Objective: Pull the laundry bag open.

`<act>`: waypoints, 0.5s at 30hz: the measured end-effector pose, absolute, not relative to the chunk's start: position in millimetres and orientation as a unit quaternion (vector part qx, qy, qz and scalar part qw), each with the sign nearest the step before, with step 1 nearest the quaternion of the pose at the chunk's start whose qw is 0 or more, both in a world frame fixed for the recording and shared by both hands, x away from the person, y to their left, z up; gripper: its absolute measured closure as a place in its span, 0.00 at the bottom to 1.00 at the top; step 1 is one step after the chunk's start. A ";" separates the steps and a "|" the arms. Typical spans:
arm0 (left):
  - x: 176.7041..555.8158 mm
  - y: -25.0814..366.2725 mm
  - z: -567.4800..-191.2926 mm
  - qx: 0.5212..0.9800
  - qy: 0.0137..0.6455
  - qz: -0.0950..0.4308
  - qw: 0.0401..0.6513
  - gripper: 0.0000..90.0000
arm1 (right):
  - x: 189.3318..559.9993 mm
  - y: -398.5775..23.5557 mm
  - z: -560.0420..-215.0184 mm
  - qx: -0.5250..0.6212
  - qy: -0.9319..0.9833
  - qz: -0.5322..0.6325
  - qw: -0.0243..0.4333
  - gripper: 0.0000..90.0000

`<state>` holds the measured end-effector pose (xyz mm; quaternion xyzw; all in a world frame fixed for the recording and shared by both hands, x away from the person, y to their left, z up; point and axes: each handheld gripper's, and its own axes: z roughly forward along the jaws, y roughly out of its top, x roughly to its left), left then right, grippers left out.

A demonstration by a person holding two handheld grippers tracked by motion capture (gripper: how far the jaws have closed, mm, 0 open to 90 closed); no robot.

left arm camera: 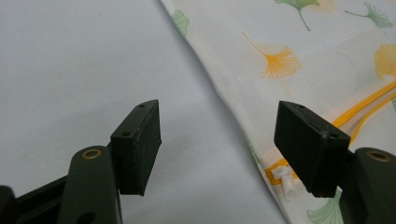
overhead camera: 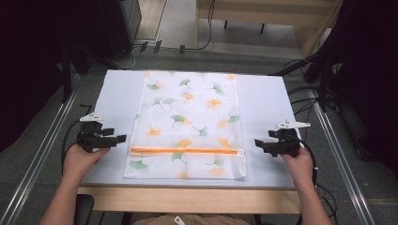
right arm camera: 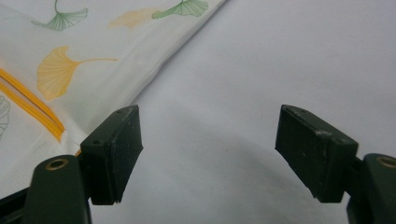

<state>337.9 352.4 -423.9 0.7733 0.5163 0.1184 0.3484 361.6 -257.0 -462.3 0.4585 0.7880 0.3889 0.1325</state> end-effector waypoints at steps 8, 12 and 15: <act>338.4 351.3 -424.1 0.772 0.519 0.119 0.347 0.34 | 363.4 -258.6 -464.5 0.462 0.790 0.381 0.133 0.27; 339.4 354.0 -426.4 0.768 0.529 0.126 0.340 0.31 | 363.8 -258.6 -465.0 0.462 0.790 0.379 0.136 0.27; 340.6 356.3 -428.8 0.765 0.534 0.131 0.336 0.28 | 364.0 -258.6 -465.5 0.462 0.791 0.377 0.139 0.26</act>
